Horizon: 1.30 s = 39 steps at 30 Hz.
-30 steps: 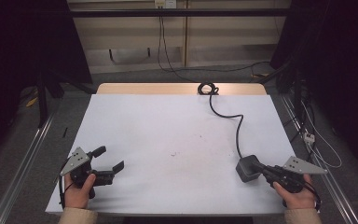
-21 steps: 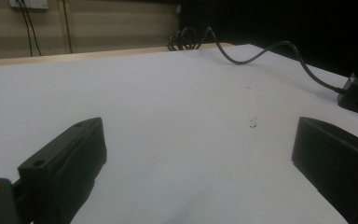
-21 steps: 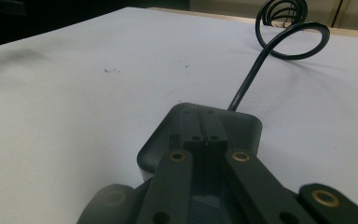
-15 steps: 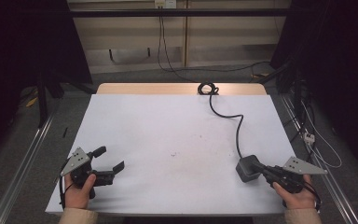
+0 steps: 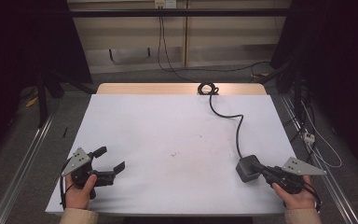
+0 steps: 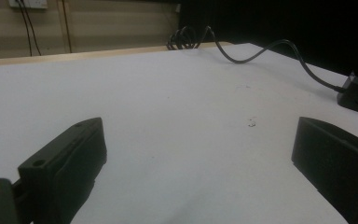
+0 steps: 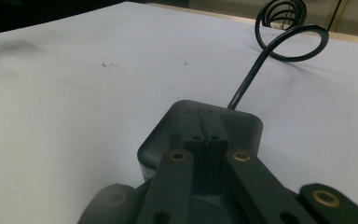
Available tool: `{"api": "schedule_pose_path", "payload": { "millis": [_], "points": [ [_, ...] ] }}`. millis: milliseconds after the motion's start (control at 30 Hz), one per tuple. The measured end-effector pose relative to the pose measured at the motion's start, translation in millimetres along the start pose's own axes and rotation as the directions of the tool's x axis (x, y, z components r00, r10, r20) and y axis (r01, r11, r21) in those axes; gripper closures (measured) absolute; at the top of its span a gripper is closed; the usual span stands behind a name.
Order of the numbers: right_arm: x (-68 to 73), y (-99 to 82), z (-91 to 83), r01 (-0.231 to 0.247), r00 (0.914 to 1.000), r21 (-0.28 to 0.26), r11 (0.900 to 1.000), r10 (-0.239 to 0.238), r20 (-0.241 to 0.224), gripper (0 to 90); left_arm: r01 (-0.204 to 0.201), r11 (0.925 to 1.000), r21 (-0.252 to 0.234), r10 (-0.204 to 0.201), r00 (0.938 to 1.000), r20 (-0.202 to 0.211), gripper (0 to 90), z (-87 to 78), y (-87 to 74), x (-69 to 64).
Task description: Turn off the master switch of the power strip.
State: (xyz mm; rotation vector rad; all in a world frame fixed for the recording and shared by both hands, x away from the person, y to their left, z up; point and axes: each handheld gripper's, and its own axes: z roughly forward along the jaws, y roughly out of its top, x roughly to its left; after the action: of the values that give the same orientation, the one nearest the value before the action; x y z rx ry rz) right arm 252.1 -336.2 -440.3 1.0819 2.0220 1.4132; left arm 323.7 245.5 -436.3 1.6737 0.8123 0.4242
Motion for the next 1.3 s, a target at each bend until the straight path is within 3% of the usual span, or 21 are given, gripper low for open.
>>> {"api": "schedule_pose_path", "payload": {
  "millis": [1300],
  "points": [
    [0.2,-1.9,0.2,-0.008,1.0,-0.025,0.9997,0.008,0.004,90.0,-0.004,1.0,-0.001,0.004,1.0,0.003,2.7,-0.3,1.2,1.5]
  ]
}}
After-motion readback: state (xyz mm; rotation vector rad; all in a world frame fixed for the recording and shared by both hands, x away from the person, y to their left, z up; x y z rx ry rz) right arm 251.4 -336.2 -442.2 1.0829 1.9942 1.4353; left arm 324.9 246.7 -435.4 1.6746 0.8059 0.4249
